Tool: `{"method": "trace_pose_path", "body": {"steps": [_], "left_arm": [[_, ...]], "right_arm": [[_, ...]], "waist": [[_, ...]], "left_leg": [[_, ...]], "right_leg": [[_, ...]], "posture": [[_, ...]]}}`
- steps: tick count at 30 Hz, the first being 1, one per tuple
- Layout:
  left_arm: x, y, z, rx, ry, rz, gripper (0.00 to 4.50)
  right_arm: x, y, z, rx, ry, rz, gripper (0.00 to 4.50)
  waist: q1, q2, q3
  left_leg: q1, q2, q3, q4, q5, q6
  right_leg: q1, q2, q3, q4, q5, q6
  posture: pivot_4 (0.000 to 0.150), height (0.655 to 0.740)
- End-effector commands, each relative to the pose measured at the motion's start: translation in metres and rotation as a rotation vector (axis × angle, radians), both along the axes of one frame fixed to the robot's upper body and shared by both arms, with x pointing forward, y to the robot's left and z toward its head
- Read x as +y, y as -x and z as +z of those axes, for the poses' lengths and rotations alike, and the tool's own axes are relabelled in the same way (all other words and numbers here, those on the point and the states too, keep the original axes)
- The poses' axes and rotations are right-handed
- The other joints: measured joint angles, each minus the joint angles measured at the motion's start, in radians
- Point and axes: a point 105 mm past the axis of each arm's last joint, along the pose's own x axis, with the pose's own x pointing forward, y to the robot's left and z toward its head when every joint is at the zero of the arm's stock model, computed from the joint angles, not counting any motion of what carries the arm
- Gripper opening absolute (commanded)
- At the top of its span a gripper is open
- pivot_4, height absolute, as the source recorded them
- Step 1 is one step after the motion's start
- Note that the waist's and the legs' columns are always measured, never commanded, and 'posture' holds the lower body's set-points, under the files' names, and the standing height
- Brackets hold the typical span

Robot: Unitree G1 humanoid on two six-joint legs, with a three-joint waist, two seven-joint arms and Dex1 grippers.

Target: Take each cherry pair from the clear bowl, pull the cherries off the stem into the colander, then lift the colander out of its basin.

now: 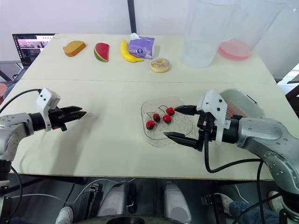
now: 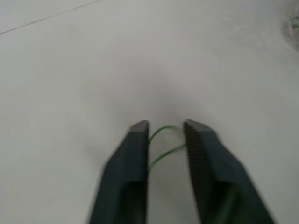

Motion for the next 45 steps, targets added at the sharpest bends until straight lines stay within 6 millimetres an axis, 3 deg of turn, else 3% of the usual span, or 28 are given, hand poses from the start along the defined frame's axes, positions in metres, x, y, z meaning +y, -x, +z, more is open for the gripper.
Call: {"method": "trace_pose_path", "body": {"steps": [1,3,9,12,16,22,26,32,37,40,43,45], "left_arm": [[0.000,-0.002,0.007,-0.038,-0.022,-0.020,3.45],[-0.001,-0.005,0.012,-0.055,-0.016,-0.032,4.48],[-0.016,-0.008,0.042,-0.138,0.002,-0.121,4.48],[-0.045,0.004,0.079,-0.213,0.038,-0.325,4.48],[-0.074,0.025,0.094,-0.214,0.024,-0.519,4.48],[-0.114,0.060,0.083,-0.167,0.001,-0.752,4.48],[-0.122,0.055,0.077,-0.169,0.014,-0.740,4.48],[-0.128,0.050,0.072,-0.180,0.001,-0.743,4.48],[-0.132,0.048,0.072,-0.186,0.004,-0.750,4.48],[-0.133,0.048,0.072,-0.189,0.005,-0.752,4.50],[-0.134,0.047,0.072,-0.191,0.007,-0.751,4.50],[-0.134,0.046,0.071,-0.194,0.006,-0.749,4.50]], "right_arm": [[-0.001,-0.001,0.008,-0.040,-0.001,-0.009,4.50],[-0.002,-0.001,0.009,-0.041,-0.004,-0.017,4.50],[-0.005,-0.001,0.009,-0.038,-0.012,-0.039,4.50],[-0.011,-0.003,0.007,-0.030,-0.015,-0.090,4.50],[-0.016,-0.006,0.006,-0.007,-0.025,-0.132,4.50],[-0.019,-0.009,0.003,0.022,-0.007,-0.171,4.50],[-0.015,-0.014,-0.001,0.037,0.030,-0.189,4.50],[-0.005,-0.036,-0.003,0.062,0.147,-0.215,4.50],[0.008,-0.045,-0.007,0.131,0.307,-0.132,4.50],[0.017,-0.054,-0.005,0.111,0.384,-0.082,3.55],[0.022,-0.062,-0.009,0.102,0.486,-0.034,2.18],[0.024,-0.072,-0.015,0.094,0.548,-0.026,2.18]], "waist": [[0.000,0.000,0.000],[0.000,0.000,0.000],[0.000,0.000,0.000],[0.001,-0.001,0.000],[-0.001,0.000,0.000],[-0.004,0.000,0.000],[-0.002,0.000,0.000],[-0.005,0.000,0.000],[-0.005,0.000,0.000],[-0.002,0.000,0.000],[-0.003,0.000,0.000],[-0.003,0.000,0.000]], "left_leg": [[0.000,0.000,0.000,0.000,0.000,0.000],[0.000,0.000,0.000,0.000,0.000,0.000],[0.000,0.000,0.000,0.000,0.000,0.000],[0.000,0.000,0.000,0.000,0.000,0.000],[0.000,0.000,0.000,0.000,0.000,0.000],[0.000,0.001,0.000,0.000,0.000,0.000],[0.000,0.000,0.000,0.001,0.000,0.000],[0.000,0.001,0.000,0.001,0.000,0.000],[0.000,0.001,0.001,0.001,0.000,0.000],[-0.001,0.001,0.001,0.001,0.000,0.000],[-0.001,0.001,0.002,0.001,0.000,0.000],[-0.001,0.001,0.002,0.001,0.000,0.000]], "right_leg": [[0.000,0.000,0.000,0.000,0.000,0.000],[0.000,0.000,0.000,0.000,0.000,0.000],[0.000,0.000,0.000,0.000,0.000,0.000],[0.000,0.000,0.000,0.000,0.000,0.000],[0.000,0.001,0.000,0.000,0.000,0.000],[0.000,0.003,0.001,0.000,0.000,0.000],[0.000,0.003,0.001,0.001,0.000,0.000],[0.000,0.004,0.002,0.001,0.000,0.000],[-0.002,0.004,0.002,0.001,0.000,0.000],[-0.002,0.004,0.002,0.001,0.000,0.000],[-0.003,0.003,0.002,0.001,0.000,0.000],[-0.003,0.003,0.002,0.001,0.000,0.000]], "posture": [[0.150,0.7400],[0.150,0.7400],[0.150,0.7400],[0.150,0.7400],[0.150,0.7400],[0.150,0.7400],[0.150,0.7400],[0.150,0.7400],[0.150,0.7400],[0.150,0.7400],[0.150,0.7400],[0.150,0.7400]]}}
